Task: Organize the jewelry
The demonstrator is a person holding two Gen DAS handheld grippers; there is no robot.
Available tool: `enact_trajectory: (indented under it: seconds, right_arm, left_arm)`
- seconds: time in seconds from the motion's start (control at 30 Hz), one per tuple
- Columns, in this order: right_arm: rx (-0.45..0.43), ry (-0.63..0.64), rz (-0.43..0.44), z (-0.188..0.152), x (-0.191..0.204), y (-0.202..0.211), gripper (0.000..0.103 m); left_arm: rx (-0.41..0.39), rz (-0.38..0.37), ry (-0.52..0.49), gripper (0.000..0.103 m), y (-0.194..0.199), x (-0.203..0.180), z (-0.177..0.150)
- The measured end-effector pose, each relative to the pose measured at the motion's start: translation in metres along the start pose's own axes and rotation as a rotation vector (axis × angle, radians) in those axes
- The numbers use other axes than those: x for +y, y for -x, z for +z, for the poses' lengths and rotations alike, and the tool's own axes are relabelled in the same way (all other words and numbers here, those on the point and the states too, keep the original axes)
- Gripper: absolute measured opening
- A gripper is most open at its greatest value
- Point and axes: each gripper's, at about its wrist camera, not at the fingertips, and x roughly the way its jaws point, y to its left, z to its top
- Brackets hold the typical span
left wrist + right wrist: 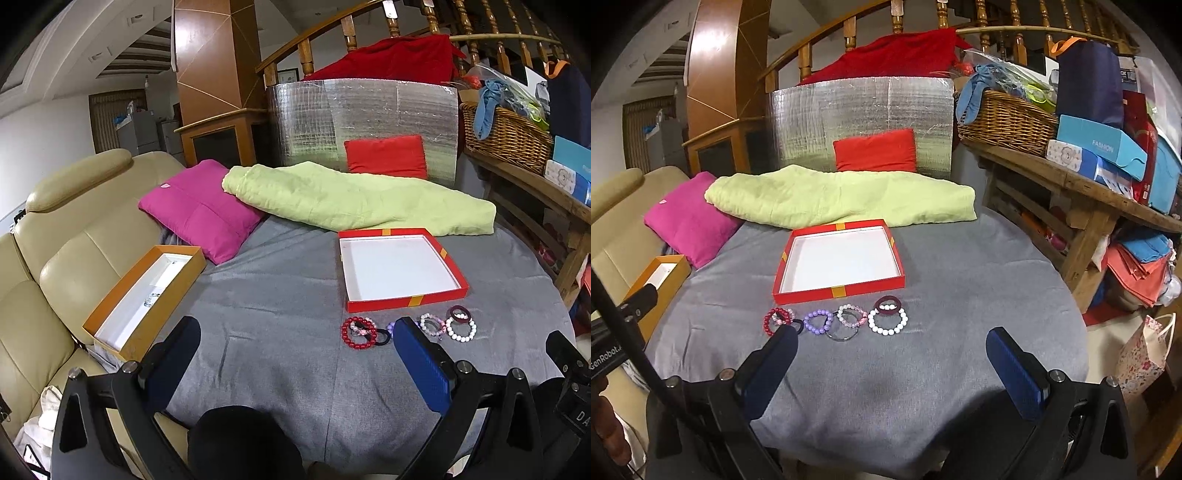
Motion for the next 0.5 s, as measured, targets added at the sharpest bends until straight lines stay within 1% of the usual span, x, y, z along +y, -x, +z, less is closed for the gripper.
enact_trajectory:
  seconds: [0.5]
  right_arm:
    - [0.016,-0.001,0.0,-0.0023,0.0012,-0.0039,0.103]
  left_arm:
    - [0.008,-0.008,-0.017,0.103,-0.0008,-0.0033,0.0]
